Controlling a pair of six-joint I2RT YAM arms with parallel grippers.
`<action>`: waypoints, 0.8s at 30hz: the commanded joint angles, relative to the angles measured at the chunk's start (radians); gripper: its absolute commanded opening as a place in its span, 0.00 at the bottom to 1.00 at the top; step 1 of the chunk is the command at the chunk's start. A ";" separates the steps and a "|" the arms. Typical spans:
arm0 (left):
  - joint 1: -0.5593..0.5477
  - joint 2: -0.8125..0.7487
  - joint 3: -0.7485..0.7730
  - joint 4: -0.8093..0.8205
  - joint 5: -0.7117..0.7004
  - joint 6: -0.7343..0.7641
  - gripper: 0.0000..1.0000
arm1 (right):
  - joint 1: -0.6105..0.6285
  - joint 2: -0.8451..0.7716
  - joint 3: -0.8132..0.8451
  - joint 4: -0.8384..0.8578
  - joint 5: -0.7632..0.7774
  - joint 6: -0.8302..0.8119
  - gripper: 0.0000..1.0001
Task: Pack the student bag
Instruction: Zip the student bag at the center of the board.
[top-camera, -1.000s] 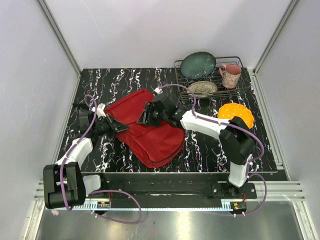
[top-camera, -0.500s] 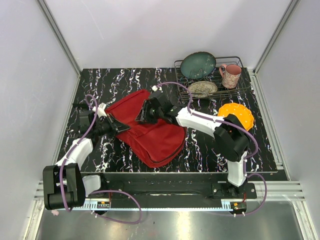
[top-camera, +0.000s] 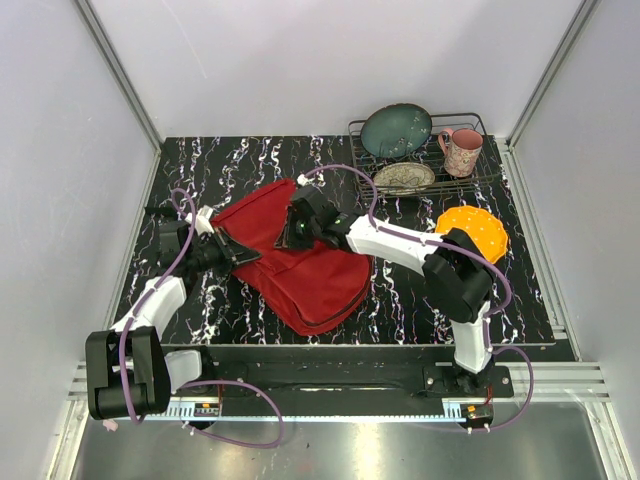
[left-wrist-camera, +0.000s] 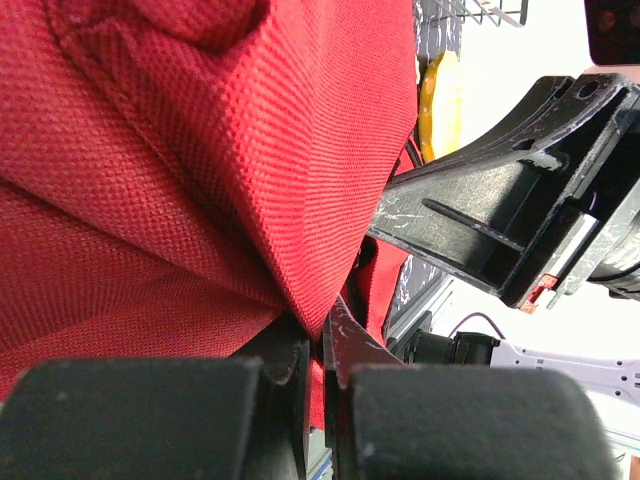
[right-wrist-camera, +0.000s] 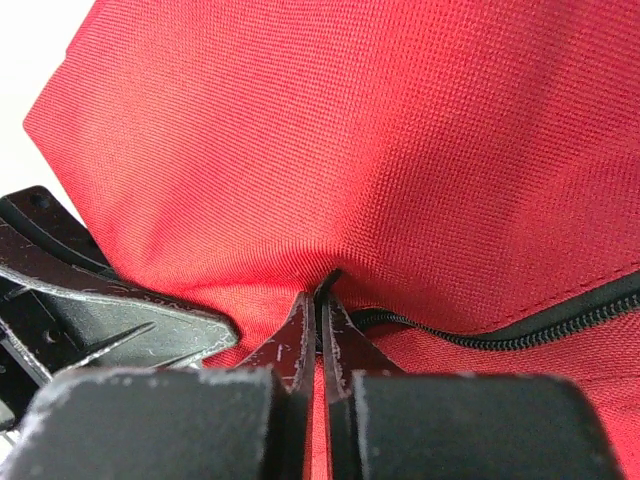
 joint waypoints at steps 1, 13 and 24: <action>-0.008 -0.034 0.012 0.085 0.063 -0.003 0.00 | 0.013 -0.012 0.060 -0.056 0.121 -0.068 0.00; 0.008 -0.057 0.003 0.077 0.070 0.002 0.00 | -0.092 -0.143 -0.052 -0.137 0.397 -0.157 0.00; 0.040 -0.058 0.007 0.056 0.098 0.016 0.00 | -0.194 -0.185 -0.132 -0.099 0.443 -0.154 0.00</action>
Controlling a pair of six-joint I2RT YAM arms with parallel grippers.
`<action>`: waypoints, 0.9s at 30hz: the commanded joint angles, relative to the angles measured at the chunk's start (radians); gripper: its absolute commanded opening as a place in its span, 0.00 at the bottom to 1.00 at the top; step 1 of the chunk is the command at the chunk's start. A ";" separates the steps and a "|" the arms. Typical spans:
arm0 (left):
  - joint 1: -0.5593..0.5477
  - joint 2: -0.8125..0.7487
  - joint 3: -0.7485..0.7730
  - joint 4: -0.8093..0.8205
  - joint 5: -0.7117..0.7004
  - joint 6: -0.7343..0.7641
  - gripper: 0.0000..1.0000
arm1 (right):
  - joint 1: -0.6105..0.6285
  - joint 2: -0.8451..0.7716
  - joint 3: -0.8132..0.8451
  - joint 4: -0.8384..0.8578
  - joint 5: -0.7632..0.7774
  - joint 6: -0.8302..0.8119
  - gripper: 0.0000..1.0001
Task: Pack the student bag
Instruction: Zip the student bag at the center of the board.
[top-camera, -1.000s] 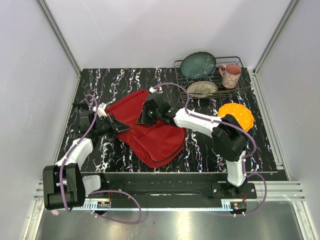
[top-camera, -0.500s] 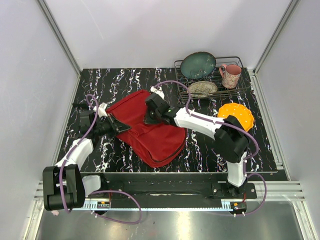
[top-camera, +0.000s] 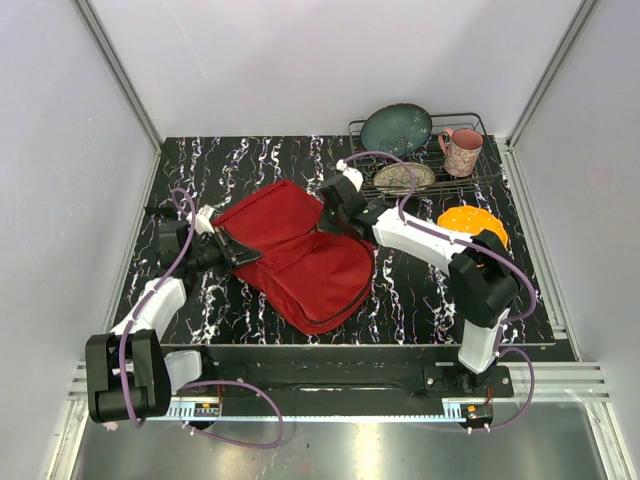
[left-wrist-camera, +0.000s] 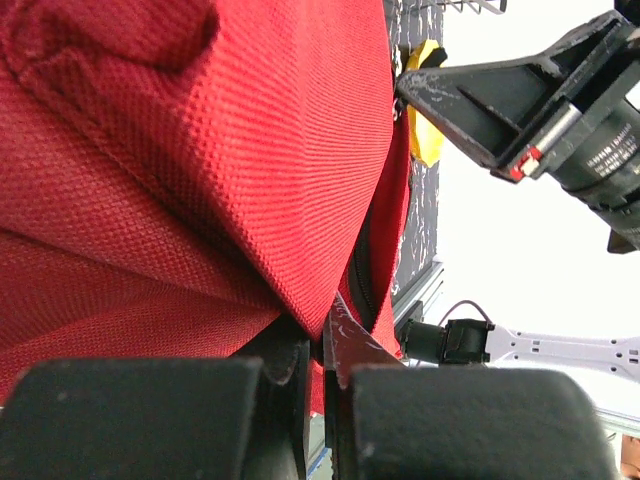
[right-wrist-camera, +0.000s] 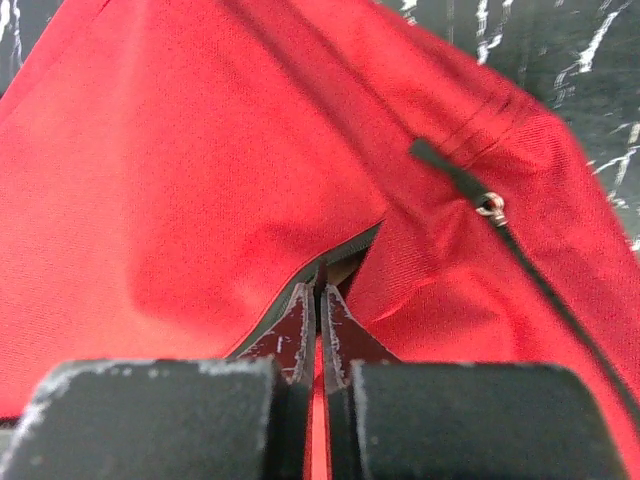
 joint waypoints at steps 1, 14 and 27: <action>0.041 -0.043 0.012 0.044 0.079 0.022 0.00 | -0.099 -0.055 -0.039 0.004 0.131 -0.042 0.00; 0.079 -0.049 -0.002 0.038 0.130 0.031 0.00 | -0.254 0.136 0.042 0.096 -0.008 -0.087 0.00; 0.082 -0.031 0.018 -0.008 0.104 0.062 0.00 | -0.254 0.069 -0.168 0.185 -0.013 -0.039 0.00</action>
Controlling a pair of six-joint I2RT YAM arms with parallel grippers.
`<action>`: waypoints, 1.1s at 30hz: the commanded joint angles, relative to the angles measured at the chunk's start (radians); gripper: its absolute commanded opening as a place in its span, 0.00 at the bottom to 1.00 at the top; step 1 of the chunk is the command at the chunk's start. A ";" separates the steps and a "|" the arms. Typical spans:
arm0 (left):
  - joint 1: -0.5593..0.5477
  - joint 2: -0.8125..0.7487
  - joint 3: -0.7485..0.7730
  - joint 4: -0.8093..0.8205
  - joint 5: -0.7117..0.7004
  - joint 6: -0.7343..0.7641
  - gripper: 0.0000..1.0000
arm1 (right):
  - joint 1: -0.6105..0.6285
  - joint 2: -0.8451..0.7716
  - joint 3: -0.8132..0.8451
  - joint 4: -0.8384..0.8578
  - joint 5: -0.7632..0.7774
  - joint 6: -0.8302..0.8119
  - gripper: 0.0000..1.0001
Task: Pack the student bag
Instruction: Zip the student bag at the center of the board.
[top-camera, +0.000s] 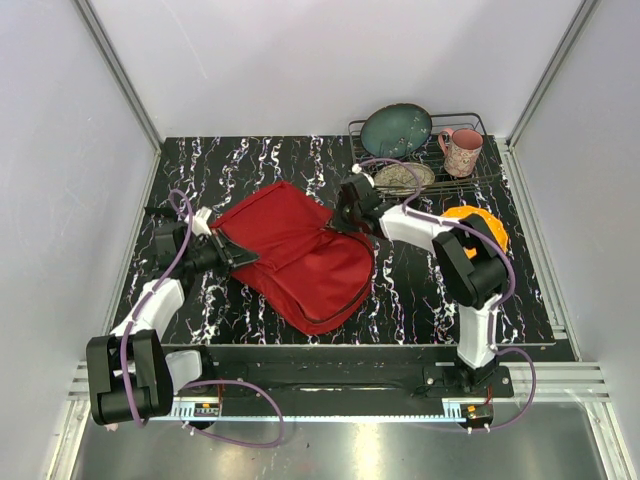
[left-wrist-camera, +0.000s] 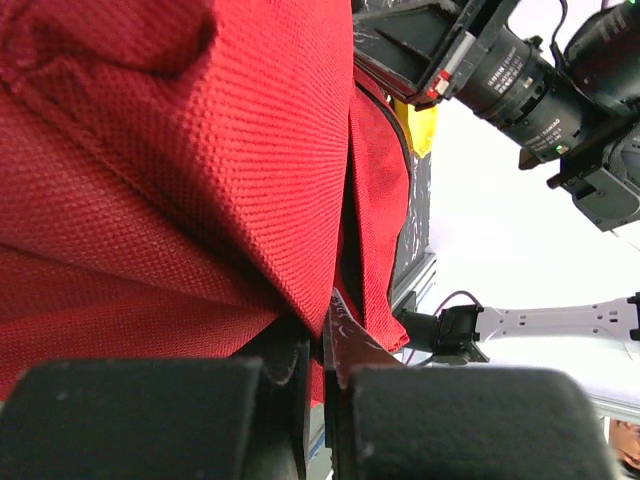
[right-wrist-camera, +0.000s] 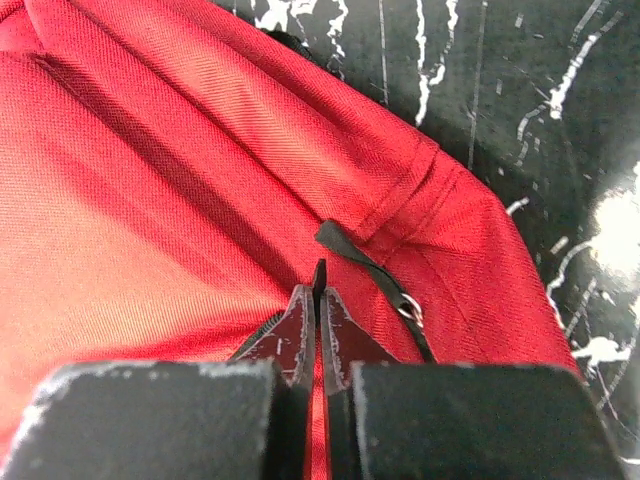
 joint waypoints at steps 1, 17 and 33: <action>0.038 -0.009 0.035 0.010 0.027 0.046 0.00 | -0.082 -0.105 -0.156 -0.013 0.203 -0.032 0.00; -0.045 0.348 0.492 -0.131 -0.056 0.117 0.18 | 0.001 -0.573 -0.578 -0.005 0.251 0.121 0.00; -0.071 0.025 0.387 -0.360 -0.465 0.265 0.86 | -0.036 -0.750 -0.411 -0.237 0.356 0.000 0.93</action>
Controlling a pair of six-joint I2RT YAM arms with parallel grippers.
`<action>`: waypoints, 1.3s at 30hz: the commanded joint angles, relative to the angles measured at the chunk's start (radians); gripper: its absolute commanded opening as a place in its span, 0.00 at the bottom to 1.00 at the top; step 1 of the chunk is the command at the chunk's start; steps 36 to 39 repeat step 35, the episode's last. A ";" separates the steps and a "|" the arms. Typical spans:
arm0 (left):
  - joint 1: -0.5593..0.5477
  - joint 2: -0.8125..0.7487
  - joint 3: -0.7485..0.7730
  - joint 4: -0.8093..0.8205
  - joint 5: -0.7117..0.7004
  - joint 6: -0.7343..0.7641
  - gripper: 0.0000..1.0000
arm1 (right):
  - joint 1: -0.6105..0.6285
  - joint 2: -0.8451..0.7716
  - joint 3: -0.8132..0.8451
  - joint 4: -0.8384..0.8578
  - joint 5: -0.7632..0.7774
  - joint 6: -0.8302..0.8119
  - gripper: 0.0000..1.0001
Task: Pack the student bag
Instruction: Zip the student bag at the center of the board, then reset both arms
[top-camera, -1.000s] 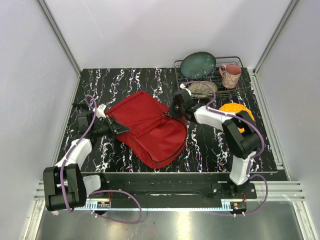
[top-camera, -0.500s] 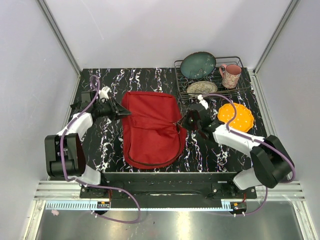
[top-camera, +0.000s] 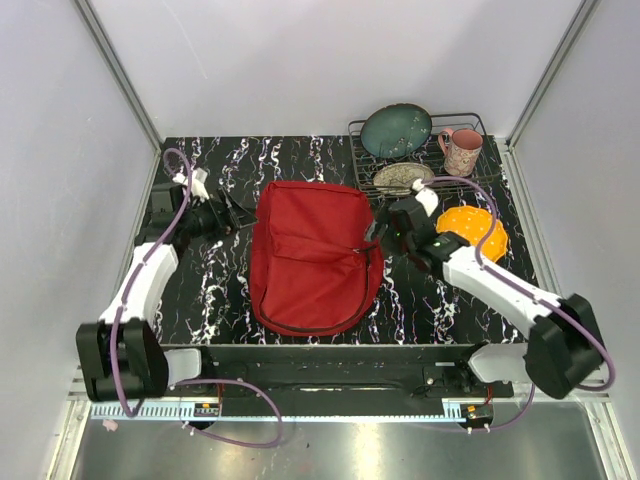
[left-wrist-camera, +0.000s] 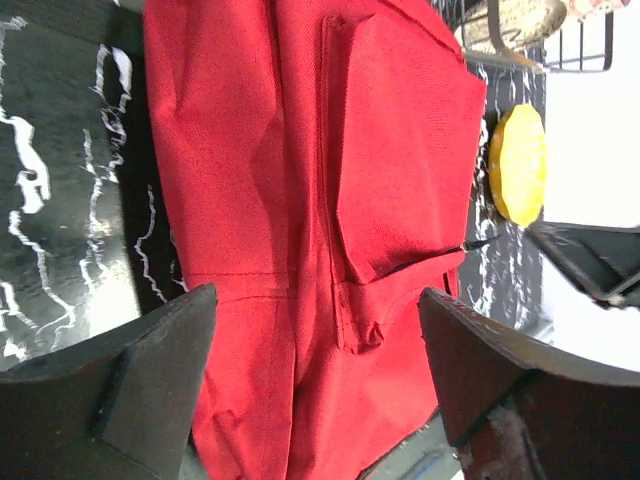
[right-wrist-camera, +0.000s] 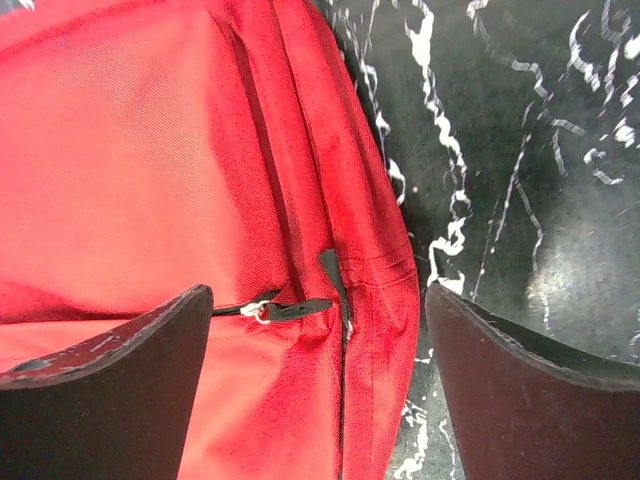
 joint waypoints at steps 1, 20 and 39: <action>0.006 -0.162 -0.032 -0.052 -0.207 0.069 0.96 | -0.067 -0.121 0.040 -0.061 0.063 -0.051 0.95; -0.198 -0.381 -0.084 -0.094 -0.621 0.066 0.99 | -0.587 -0.173 -0.061 0.054 -0.541 -0.257 1.00; -0.452 -0.608 -0.224 0.008 -1.093 0.016 0.99 | -0.589 -0.471 -0.382 0.367 -0.110 -0.510 1.00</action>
